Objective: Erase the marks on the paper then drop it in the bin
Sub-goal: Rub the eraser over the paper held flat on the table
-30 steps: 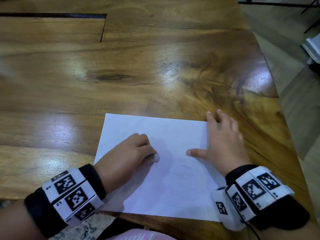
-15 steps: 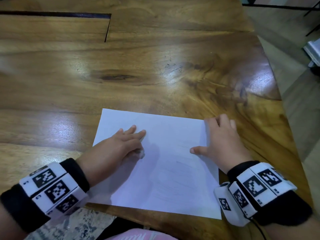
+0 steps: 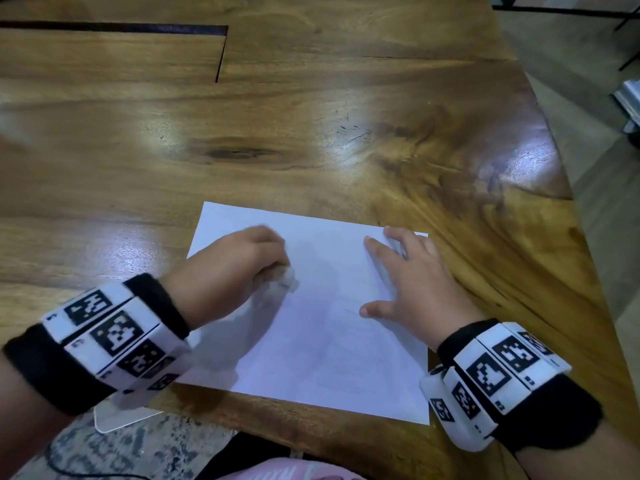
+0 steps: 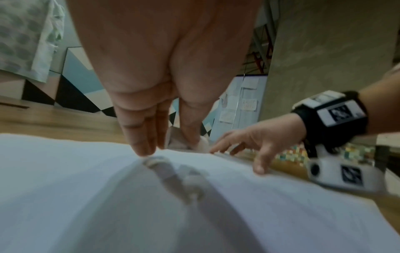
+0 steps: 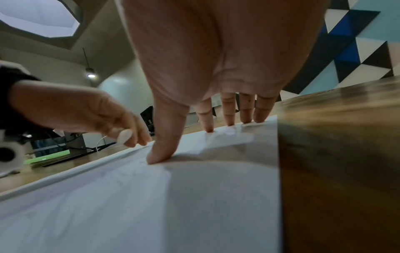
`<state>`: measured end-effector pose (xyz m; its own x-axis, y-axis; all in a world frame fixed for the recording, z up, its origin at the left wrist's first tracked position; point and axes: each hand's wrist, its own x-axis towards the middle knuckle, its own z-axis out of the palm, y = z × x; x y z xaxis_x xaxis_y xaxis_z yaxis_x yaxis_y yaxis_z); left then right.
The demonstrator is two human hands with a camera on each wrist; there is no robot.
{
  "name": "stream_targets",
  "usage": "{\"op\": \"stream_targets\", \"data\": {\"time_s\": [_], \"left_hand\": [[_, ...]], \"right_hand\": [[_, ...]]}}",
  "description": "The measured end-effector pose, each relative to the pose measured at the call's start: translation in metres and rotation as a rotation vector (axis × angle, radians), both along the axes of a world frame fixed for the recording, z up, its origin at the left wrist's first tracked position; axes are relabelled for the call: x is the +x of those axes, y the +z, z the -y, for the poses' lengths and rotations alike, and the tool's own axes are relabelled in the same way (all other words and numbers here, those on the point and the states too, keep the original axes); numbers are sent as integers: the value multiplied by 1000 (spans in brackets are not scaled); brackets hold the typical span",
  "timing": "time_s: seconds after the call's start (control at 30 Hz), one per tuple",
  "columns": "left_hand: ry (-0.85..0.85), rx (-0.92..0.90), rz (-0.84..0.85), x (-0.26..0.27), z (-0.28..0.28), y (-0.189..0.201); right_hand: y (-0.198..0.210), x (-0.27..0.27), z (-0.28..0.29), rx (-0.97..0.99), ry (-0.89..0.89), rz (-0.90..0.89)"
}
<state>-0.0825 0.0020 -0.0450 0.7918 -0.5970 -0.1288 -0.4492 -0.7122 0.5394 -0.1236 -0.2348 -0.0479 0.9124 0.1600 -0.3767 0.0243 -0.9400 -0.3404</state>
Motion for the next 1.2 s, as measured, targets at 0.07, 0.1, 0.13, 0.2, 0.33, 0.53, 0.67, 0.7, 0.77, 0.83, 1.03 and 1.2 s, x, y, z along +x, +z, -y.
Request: {"op": "stream_targets", "data": {"time_s": [0.07, 0.1, 0.13, 0.2, 0.33, 0.53, 0.67, 0.7, 0.77, 0.83, 1.03, 1.2], "left_hand": [[80, 1, 25, 9, 18, 5], [110, 11, 24, 13, 28, 5], [133, 31, 16, 17, 38, 5], [180, 42, 9, 24, 56, 3], [265, 2, -14, 30, 73, -2], [151, 13, -29, 19, 79, -1], [-104, 71, -28, -4, 61, -2], [-116, 93, -59, -2, 60, -1], [-59, 95, -62, 13, 68, 4], [13, 81, -4, 35, 80, 3], [-175, 97, -49, 4, 66, -4], [-222, 99, -104, -5, 55, -2]], "right_hand": [[-1, -2, 0, -19, 30, -13], [-2, -2, 0, -38, 45, -18], [-2, -3, 0, -56, 60, -22], [-2, -4, 1, -84, 86, -30], [-3, -5, 4, -95, 113, -42], [-5, -5, 3, -121, 119, -33], [-2, -4, 2, -122, 117, -36], [-2, -4, 1, -124, 116, -38], [-2, -4, 0, -140, 124, -40], [-1, -3, -1, -154, 126, -43], [0, -3, -2, -153, 117, -50], [0, -3, -6, -191, 132, -45]]}}
